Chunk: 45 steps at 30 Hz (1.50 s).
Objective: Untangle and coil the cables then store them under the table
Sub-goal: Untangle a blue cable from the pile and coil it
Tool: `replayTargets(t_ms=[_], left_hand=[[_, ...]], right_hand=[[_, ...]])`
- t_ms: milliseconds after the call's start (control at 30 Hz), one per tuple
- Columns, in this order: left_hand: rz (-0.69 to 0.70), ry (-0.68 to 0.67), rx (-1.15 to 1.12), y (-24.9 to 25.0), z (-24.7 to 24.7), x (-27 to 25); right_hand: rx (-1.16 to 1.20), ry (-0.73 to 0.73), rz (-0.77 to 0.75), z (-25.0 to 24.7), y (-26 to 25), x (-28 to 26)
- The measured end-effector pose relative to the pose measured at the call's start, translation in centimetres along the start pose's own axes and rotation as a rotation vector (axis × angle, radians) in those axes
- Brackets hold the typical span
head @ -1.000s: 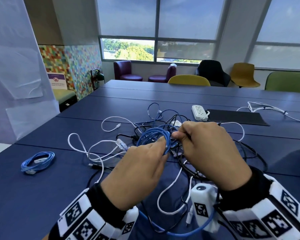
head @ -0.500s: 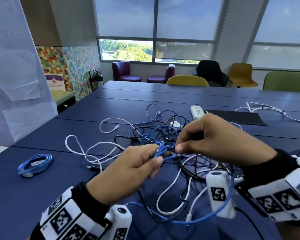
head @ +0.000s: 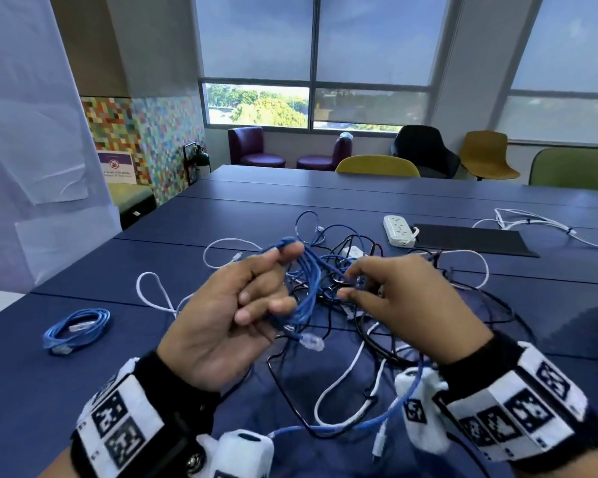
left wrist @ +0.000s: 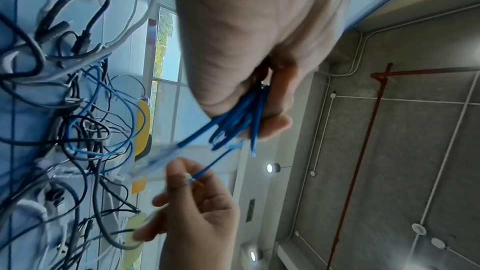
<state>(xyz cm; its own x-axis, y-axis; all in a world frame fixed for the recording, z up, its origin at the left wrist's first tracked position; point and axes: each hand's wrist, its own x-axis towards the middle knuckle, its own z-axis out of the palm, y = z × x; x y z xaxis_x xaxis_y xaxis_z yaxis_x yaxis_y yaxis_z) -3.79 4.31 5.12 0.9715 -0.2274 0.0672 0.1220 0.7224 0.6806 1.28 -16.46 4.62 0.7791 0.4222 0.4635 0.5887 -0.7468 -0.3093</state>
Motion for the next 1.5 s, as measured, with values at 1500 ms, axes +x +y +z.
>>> replayTargets(t_ms=[1500], left_hand=[[0.406,-0.127,1.026,-2.3,-0.5,1.1]], right_hand=[[1.511,-0.801,0.197,0.0,-5.6,-1.9]])
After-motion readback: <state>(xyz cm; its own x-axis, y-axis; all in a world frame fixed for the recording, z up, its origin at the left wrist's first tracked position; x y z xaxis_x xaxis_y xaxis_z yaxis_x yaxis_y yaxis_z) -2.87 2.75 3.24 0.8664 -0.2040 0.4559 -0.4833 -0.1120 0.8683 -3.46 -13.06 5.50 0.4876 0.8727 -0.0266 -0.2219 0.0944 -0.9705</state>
